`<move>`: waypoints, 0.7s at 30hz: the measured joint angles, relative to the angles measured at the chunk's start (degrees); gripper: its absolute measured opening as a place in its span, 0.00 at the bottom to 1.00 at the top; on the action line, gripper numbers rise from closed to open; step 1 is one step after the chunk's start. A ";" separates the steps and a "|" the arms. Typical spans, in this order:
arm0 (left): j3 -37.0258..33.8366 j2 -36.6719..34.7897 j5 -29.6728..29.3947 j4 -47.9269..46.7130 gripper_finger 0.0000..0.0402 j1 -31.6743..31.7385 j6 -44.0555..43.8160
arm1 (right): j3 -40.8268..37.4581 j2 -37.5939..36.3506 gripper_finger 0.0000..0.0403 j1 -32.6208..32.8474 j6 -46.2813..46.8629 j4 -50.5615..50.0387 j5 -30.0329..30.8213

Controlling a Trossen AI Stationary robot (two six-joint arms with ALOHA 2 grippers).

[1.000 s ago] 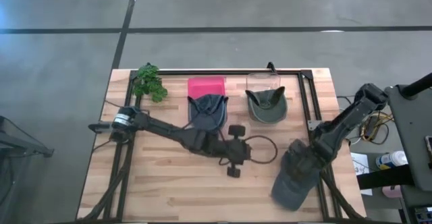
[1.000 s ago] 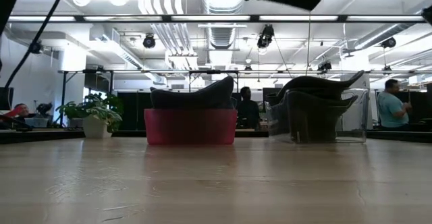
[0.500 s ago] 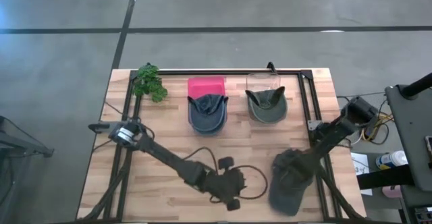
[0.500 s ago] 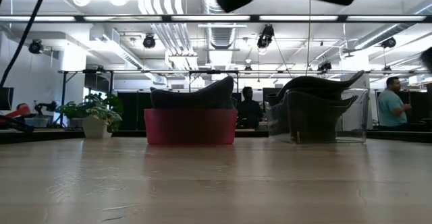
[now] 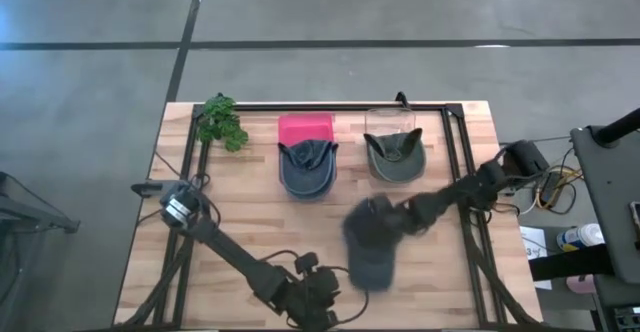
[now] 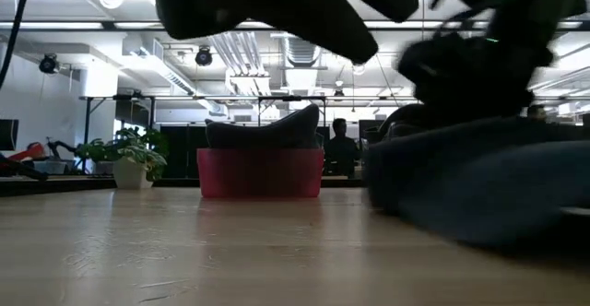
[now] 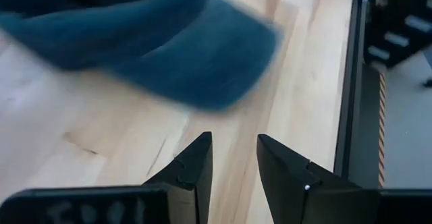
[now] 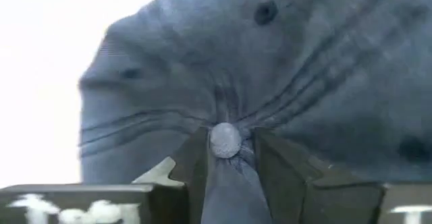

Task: Pick & Place hat
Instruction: Put the blue cap into the red bin

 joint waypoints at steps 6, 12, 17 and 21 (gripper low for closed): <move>-0.23 0.00 -7.79 0.11 0.27 -1.19 -1.26 | 0.02 -4.25 0.26 -4.38 1.43 7.80 0.11; -0.43 0.01 -7.77 0.31 0.27 -1.62 5.27 | 0.04 -8.93 0.25 -4.92 -1.56 3.18 -0.18; -0.55 0.77 -11.74 0.64 0.27 -3.08 26.03 | -0.30 -9.68 0.25 -4.90 -1.74 0.13 -0.86; -0.58 1.30 -13.28 2.65 0.27 -2.95 31.80 | -0.37 -9.20 0.24 -4.93 -2.10 0.18 -3.11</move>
